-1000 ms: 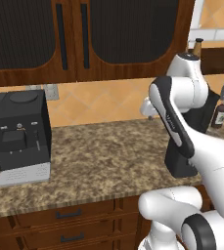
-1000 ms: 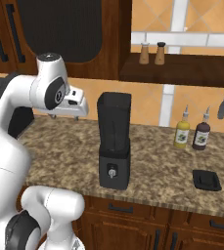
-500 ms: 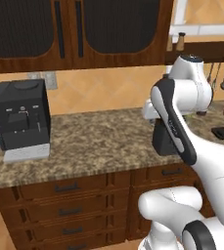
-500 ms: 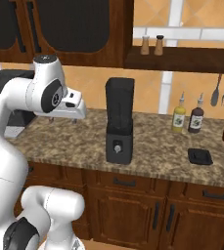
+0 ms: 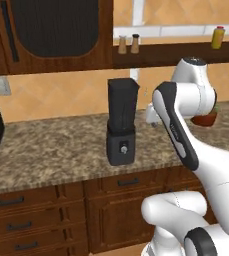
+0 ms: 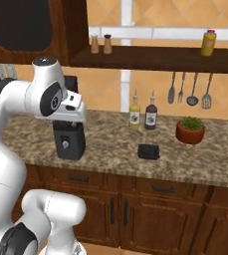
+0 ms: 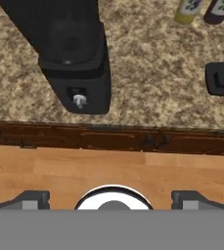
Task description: Close the lid blender by securely placing the lid on top.
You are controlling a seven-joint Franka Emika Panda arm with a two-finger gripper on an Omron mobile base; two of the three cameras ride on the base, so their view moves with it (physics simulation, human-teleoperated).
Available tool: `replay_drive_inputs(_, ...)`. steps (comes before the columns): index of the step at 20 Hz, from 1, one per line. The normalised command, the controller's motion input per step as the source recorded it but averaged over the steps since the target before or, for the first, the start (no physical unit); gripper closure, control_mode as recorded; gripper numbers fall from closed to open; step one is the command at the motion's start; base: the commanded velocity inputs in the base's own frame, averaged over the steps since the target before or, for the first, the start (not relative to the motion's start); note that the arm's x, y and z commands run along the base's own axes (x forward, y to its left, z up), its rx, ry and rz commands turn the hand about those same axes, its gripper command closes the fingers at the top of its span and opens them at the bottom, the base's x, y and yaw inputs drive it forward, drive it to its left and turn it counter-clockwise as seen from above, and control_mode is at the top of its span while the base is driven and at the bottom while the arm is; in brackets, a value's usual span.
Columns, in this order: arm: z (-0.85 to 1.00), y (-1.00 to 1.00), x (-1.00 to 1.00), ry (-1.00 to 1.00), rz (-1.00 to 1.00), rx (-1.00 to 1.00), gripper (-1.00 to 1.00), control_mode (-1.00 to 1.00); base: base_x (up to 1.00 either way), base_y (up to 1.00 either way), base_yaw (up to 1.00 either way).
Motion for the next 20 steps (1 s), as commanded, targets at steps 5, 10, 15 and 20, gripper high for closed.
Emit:
replay_drive_inputs(5,0.0,0.0,0.0,0.0,0.0,0.0,-1.0,1.0,0.01,-0.82,-0.02)
replay_drive_inputs(10,0.0,0.0,0.0,0.0,0.0,0.0,-1.0,1.0,0.17,-0.06,0.0)
replay_drive_inputs(15,0.0,0.0,0.0,0.0,0.0,0.0,-1.0,1.0,0.4,0.0,0.0)
replay_drive_inputs(20,0.0,0.0,0.0,0.0,0.0,0.0,-1.0,1.0,0.52,0.0,0.0)
